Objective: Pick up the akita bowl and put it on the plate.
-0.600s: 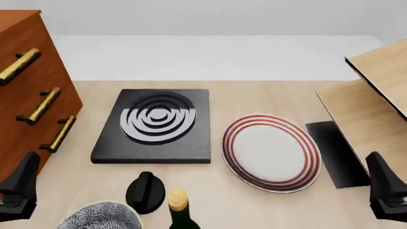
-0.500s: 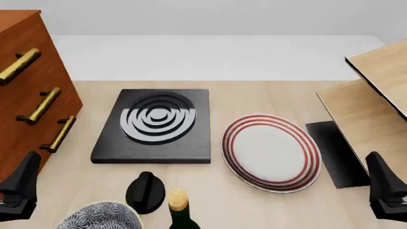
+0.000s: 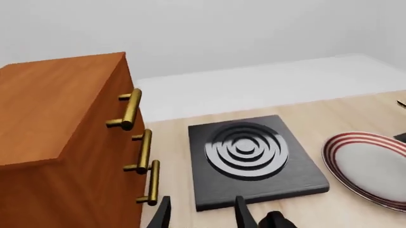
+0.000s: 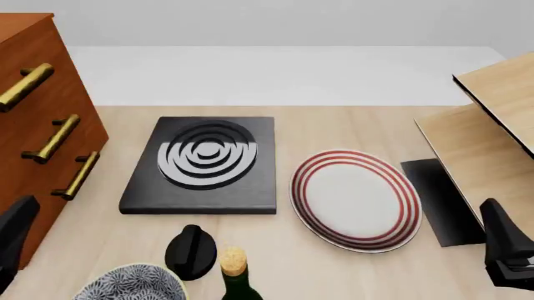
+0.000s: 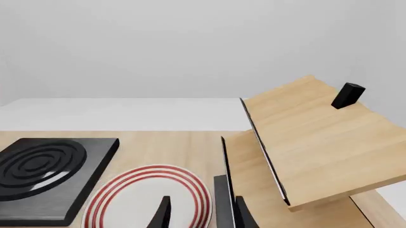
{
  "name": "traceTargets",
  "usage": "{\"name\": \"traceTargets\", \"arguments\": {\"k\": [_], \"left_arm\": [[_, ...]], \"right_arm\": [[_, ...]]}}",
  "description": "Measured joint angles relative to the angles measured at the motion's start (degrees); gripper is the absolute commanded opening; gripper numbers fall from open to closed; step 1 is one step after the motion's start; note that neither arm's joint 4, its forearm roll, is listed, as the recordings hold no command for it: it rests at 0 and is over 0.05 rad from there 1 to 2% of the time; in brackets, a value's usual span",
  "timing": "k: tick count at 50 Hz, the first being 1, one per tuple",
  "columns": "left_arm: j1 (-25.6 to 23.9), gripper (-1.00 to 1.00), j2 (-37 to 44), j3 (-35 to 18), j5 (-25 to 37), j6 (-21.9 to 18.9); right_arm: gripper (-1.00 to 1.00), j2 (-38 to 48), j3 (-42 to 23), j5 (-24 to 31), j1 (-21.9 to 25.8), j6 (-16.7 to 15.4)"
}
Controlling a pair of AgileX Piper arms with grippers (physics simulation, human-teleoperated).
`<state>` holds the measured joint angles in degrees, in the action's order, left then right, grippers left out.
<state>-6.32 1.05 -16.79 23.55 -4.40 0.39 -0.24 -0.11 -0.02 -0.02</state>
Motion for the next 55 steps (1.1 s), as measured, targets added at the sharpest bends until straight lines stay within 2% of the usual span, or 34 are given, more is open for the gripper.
{"name": "traceTargets", "arguments": {"k": [11, 21, 42, 55], "left_arm": [[-2.1, 1.0, 1.2, -9.0, 11.4, -3.0], [-3.5, 1.0, 2.4, -12.8, 18.4, -4.8], [-8.0, 1.0, 7.2, -10.7, 21.9, -5.1], [-8.8, 1.0, 7.4, -9.0, 24.8, -5.8]], "right_arm": [[1.0, 0.0, 0.0, 0.0, 0.0, 0.0], [1.0, 0.0, 0.0, 0.0, 0.0, 0.0], [1.0, 0.0, 0.0, 0.0, 0.0, 0.0], [1.0, 0.0, 0.0, 0.0, 0.0, 0.0]]}}
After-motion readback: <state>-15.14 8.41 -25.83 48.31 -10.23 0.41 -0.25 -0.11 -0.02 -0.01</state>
